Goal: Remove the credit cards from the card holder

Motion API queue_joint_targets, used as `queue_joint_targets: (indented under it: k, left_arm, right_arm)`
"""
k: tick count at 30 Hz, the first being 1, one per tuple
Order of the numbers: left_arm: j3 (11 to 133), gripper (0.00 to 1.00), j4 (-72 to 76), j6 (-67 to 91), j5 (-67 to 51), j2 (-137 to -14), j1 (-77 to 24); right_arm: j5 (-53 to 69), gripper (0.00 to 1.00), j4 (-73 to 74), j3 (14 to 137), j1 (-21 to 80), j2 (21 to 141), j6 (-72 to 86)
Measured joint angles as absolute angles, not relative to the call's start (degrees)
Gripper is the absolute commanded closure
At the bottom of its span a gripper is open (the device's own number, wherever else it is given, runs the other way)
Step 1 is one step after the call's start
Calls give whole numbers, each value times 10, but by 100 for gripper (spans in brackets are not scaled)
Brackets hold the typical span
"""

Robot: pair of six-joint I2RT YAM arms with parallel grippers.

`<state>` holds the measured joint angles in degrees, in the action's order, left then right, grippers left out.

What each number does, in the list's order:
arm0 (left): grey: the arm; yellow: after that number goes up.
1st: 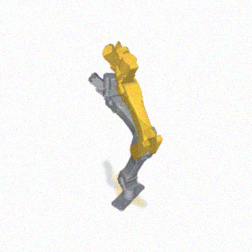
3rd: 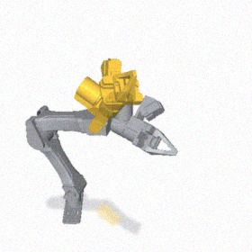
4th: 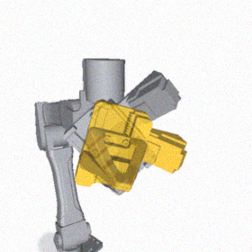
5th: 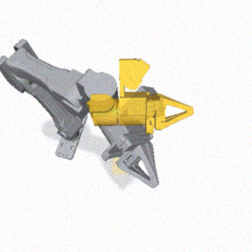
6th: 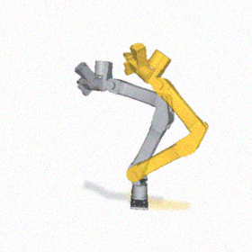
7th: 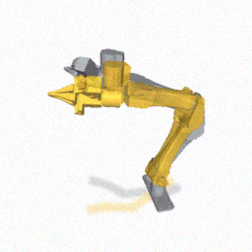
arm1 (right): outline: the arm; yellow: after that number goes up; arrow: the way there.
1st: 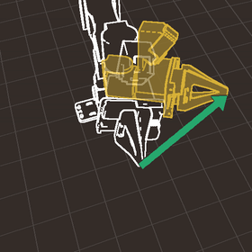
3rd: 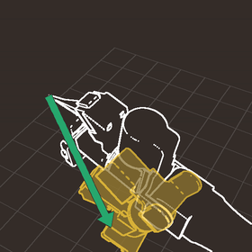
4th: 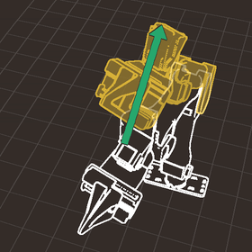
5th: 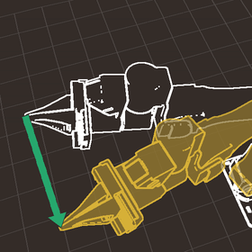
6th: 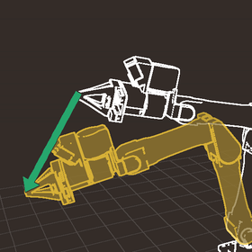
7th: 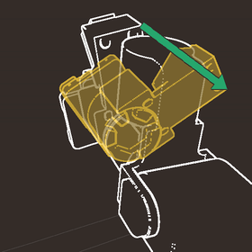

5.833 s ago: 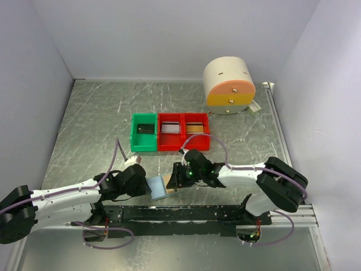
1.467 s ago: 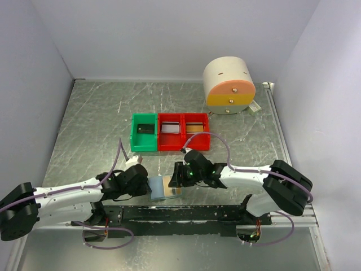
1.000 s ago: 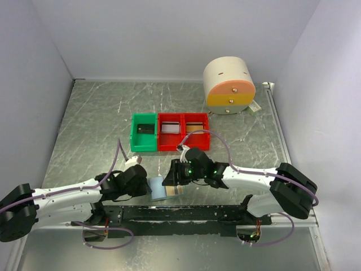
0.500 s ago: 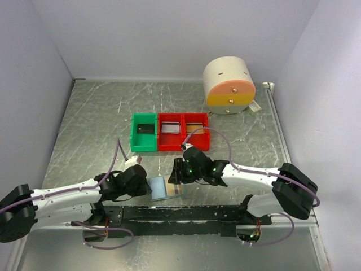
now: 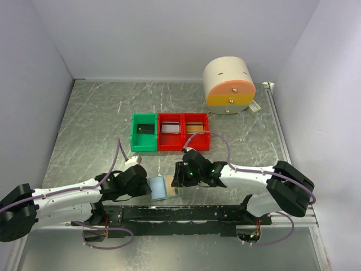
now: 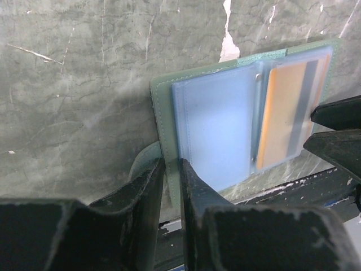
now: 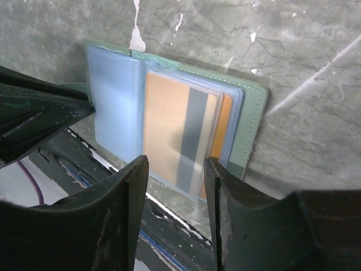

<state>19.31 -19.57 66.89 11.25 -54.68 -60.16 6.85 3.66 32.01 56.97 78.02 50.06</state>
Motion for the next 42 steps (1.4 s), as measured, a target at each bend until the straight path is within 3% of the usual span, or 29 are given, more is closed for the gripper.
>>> queue_joint_targets:
  k: [31, 42]
  left_arm:
    - [189, 71, -195, 671, 112, -542, -602]
    - [184, 70, -193, 671, 112, -532, -602]
  right_arm:
    - [190, 55, -199, 243, 570, 746, 598]
    - [101, 52, -57, 285, 570, 711, 556]
